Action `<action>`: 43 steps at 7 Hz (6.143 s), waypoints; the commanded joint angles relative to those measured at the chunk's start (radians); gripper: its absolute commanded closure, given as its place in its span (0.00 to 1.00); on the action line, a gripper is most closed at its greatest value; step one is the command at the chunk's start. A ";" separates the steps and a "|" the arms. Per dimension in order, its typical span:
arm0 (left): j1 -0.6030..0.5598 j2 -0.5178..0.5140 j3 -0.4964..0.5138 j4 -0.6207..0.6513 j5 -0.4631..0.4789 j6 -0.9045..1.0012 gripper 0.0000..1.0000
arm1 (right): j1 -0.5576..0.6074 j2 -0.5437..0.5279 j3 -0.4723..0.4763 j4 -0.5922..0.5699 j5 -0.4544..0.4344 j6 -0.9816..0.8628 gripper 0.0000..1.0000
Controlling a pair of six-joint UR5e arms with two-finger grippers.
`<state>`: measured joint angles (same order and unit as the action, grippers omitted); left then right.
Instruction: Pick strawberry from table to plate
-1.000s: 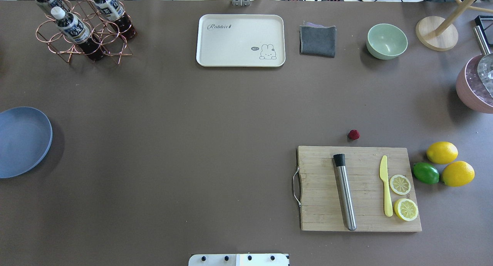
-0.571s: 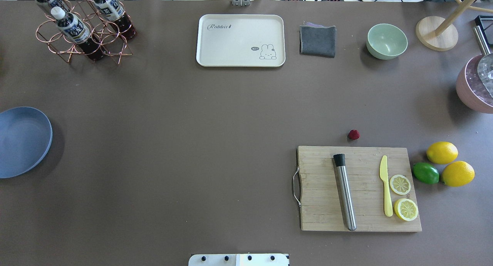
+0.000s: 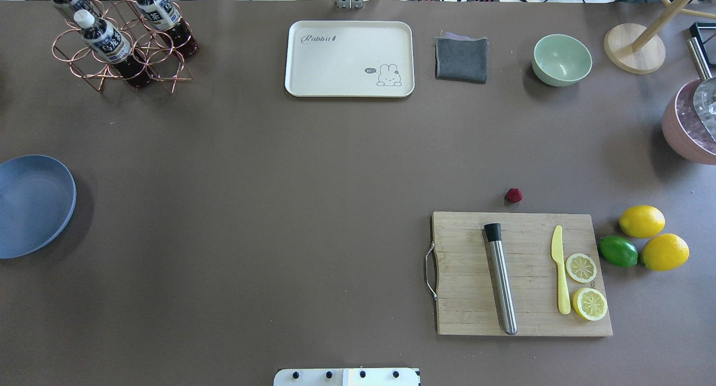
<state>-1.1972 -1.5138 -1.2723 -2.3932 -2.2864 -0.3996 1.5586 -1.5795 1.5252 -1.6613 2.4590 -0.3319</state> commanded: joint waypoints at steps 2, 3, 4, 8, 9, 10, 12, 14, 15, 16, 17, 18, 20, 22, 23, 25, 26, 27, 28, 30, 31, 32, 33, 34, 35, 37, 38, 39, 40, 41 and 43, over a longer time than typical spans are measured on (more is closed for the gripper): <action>0.001 0.003 -0.004 -0.029 -0.007 -0.039 1.00 | 0.000 0.003 0.004 0.002 -0.005 -0.006 0.00; 0.001 0.004 -0.005 -0.044 -0.008 -0.051 1.00 | 0.000 0.003 0.007 0.002 -0.003 -0.006 0.00; -0.001 0.004 -0.018 -0.044 -0.025 -0.064 1.00 | 0.000 0.003 0.015 0.002 -0.002 -0.004 0.00; -0.058 0.001 -0.184 -0.029 -0.252 -0.272 1.00 | -0.079 0.035 0.123 0.000 0.003 0.136 0.00; -0.050 -0.005 -0.249 -0.029 -0.252 -0.363 1.00 | -0.131 0.035 0.188 0.002 0.000 0.257 0.00; 0.015 -0.025 -0.328 -0.027 -0.242 -0.531 1.00 | -0.187 0.036 0.240 0.002 0.000 0.340 0.00; 0.186 -0.072 -0.433 -0.023 -0.104 -0.797 1.00 | -0.309 0.100 0.303 0.002 -0.005 0.561 0.00; 0.287 -0.193 -0.444 0.018 -0.038 -0.965 1.00 | -0.395 0.186 0.306 0.002 -0.024 0.690 0.00; 0.335 -0.268 -0.465 0.105 0.017 -1.008 1.00 | -0.446 0.234 0.308 0.002 -0.057 0.796 0.00; 0.408 -0.308 -0.504 0.179 0.097 -1.059 1.00 | -0.500 0.265 0.306 0.017 -0.096 0.860 0.00; 0.482 -0.374 -0.504 0.231 0.172 -1.123 1.00 | -0.564 0.268 0.288 0.125 -0.139 0.969 0.00; 0.569 -0.412 -0.500 0.259 0.253 -1.151 1.00 | -0.627 0.268 0.261 0.238 -0.182 1.076 0.00; 0.648 -0.445 -0.471 0.259 0.326 -1.179 1.00 | -0.716 0.265 0.245 0.291 -0.259 1.151 0.00; 0.703 -0.489 -0.432 0.259 0.394 -1.205 1.00 | -0.761 0.268 0.196 0.293 -0.305 1.149 0.00; 0.712 -0.499 -0.423 0.261 0.400 -1.205 1.00 | -0.773 0.268 0.179 0.293 -0.314 1.148 0.00; 0.716 -0.499 -0.423 0.261 0.400 -1.205 1.00 | -0.802 0.274 0.176 0.293 -0.316 1.148 0.01; 0.716 -0.499 -0.423 0.261 0.400 -1.205 1.00 | -0.807 0.276 0.167 0.293 -0.318 1.148 0.02; 0.716 -0.499 -0.423 0.261 0.400 -1.205 1.00 | -0.810 0.276 0.161 0.295 -0.318 1.148 0.13; 0.716 -0.499 -0.424 0.261 0.400 -1.205 1.00 | -0.810 0.276 0.139 0.325 -0.318 1.148 0.21; 0.716 -0.499 -0.426 0.261 0.400 -1.205 0.85 | -0.810 0.277 0.105 0.390 -0.315 1.151 0.69; 0.716 -0.502 -0.426 0.261 0.398 -1.205 0.29 | -0.807 0.276 0.110 0.391 -0.310 1.149 1.00; 0.716 -0.502 -0.426 0.262 0.398 -1.205 0.20 | -0.807 0.276 0.115 0.391 -0.304 1.149 1.00; 0.716 -0.503 -0.429 0.262 0.398 -1.205 0.11 | -0.805 0.274 0.118 0.391 -0.301 1.149 1.00; 0.713 -0.503 -0.432 0.264 0.398 -1.205 0.08 | -0.783 0.276 0.147 0.374 -0.275 1.149 1.00; 0.700 -0.500 -0.456 0.281 0.398 -1.205 0.04 | -0.747 0.277 0.191 0.339 -0.223 1.151 1.00; 0.609 -0.493 -0.554 0.433 0.358 -1.144 0.03 | -0.732 0.376 0.254 0.194 -0.225 1.157 1.00; 0.546 -0.482 -0.576 0.490 0.303 -1.042 0.03 | -0.755 0.438 0.251 0.175 -0.230 1.230 1.00; 0.477 -0.455 -0.581 0.531 0.253 -0.944 0.03 | -0.796 0.494 0.244 0.173 -0.250 1.313 1.00; 0.400 -0.397 -0.584 0.531 0.190 -0.844 0.03 | -0.849 0.531 0.242 0.175 -0.311 1.373 1.00; 0.327 -0.349 -0.582 0.531 0.144 -0.724 0.03 | -0.900 0.570 0.237 0.175 -0.352 1.437 1.00; 0.237 -0.261 -0.576 0.534 0.128 -0.529 0.03 | -0.975 0.637 0.196 0.178 -0.434 1.519 1.00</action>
<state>-0.9029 -1.8250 -1.8528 -1.8623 -2.1439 -1.0453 0.6303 -0.9897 1.7489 -1.4843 2.0737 1.1361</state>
